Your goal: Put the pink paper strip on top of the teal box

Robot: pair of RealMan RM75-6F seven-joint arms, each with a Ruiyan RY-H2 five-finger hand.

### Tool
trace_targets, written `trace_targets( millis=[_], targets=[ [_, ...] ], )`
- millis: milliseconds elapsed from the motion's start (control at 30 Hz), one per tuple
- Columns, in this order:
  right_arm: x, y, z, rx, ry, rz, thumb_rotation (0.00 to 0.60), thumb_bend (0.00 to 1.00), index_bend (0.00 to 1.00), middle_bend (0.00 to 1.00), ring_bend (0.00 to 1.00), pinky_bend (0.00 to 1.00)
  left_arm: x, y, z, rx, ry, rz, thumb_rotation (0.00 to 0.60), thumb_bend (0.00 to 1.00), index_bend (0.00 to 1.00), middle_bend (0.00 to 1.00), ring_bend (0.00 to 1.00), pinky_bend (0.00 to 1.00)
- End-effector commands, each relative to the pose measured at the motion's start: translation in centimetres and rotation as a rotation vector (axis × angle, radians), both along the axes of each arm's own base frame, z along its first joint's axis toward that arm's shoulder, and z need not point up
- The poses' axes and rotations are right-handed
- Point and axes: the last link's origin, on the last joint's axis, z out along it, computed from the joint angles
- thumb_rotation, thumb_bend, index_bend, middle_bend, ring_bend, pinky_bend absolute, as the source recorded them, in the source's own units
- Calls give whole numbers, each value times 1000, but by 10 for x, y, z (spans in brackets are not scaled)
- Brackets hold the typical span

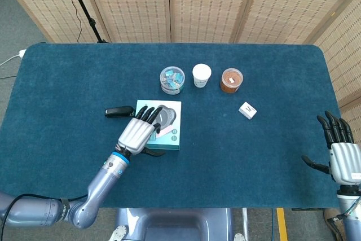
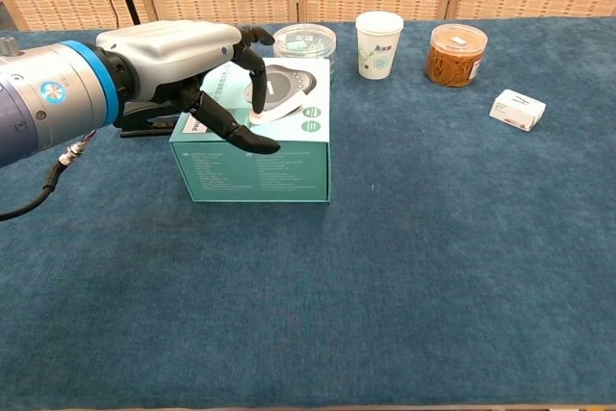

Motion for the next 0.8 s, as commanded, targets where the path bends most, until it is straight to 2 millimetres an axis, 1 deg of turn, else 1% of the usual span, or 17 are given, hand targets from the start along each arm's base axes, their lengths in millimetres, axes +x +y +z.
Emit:
trace_targets(
  millis=[33,333,667,800],
  targets=[
    [0,0,0,0,0,0,600,0,47,0,0,0,-1,-1,0,-2,5,2,289,0,459,0,0,0],
    [1,0,-1,5,-1,0,600,0,47,0,0,0,-7,-9,0,10,38,-16,288,0,459,0,0,0],
    [0,0,0,2,-4,-4,600,0,47,0,0,0,-12,-9,1,12,40,-5,287,0,459,0,0,0],
    [0,0,0,1,-6,-4,600,0,47,0,0,0,-12,-9,3,11,35,-6,286,0,459,0,0,0]
  ],
)
